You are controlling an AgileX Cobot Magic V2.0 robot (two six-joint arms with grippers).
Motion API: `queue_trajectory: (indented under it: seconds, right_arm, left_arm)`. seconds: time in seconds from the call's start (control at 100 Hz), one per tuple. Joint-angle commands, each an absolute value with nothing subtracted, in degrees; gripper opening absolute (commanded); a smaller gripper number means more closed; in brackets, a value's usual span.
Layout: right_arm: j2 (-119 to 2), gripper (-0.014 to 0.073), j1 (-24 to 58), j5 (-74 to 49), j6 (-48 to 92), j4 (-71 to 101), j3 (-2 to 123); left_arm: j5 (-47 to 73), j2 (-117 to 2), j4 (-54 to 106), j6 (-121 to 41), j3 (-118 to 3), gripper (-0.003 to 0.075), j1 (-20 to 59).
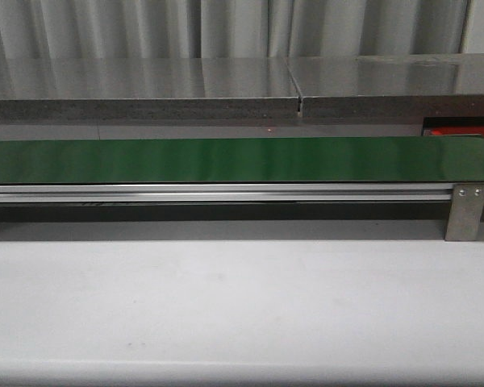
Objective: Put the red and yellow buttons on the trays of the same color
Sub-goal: 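Lift the red button with the left gripper and set it on the belt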
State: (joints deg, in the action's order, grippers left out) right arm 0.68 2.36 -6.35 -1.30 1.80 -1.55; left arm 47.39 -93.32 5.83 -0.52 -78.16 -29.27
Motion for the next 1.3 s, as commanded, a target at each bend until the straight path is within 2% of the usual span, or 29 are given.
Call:
queue_trajectory:
  seconds: [0.0, 0.45, 0.92, 0.97, 1.02, 1.09, 1.14, 1.21, 1.24, 1.29]
  right_arm:
    - [1.64, -0.0118, 2.51, -1.8, -1.3, 1.39, -0.44]
    - [1.64, -0.0118, 2.51, -1.8, -1.3, 1.39, -0.44]
    - [1.64, -0.0118, 2.51, -1.8, -1.3, 1.39, -0.44]
    - [1.64, -0.0118, 2.51, -1.8, -1.3, 1.39, -0.44]
    - [1.64, -0.0118, 2.51, -1.8, -1.3, 1.39, -0.44]
    - [1.64, -0.0118, 2.51, -1.8, -1.3, 1.39, -0.44]
    - [1.64, -0.0118, 2.51, -1.8, -1.3, 1.39, -0.44]
    - [1.64, -0.0118, 2.51, -1.8, -1.3, 1.39, -0.44]
    - [1.64, -0.0118, 2.51, -1.8, -1.3, 1.39, -0.44]
    - [1.64, -0.0118, 2.51, -1.8, -1.3, 1.39, -0.44]
  left_arm:
    - [46.75, -89.64, 9.03, -2.35, -82.35, -0.0019, -27.31]
    - [51.07, -100.55, 9.64, -5.29, -92.44, -0.0019, -13.58]
    - [51.45, -107.8, 9.64, -5.29, -94.84, -0.0004, -9.31]
    - [51.95, -107.8, 9.64, -5.84, -94.84, 0.0039, -9.31]
    - [52.4, -107.8, 9.92, -7.52, -94.84, 0.0124, -9.31]
    - [52.66, -107.8, 10.65, -8.05, -94.84, 0.0311, -9.31]
    - [52.66, -107.69, 11.12, -8.05, -94.84, 0.0494, -9.31]
    - [52.66, -107.56, 11.68, -8.05, -94.84, 0.0682, -9.31]
    - [52.66, -107.46, 11.68, -8.05, -94.96, 0.0724, -9.19]
    - [52.66, -107.01, 11.98, -8.05, -94.96, 0.0689, -9.11]
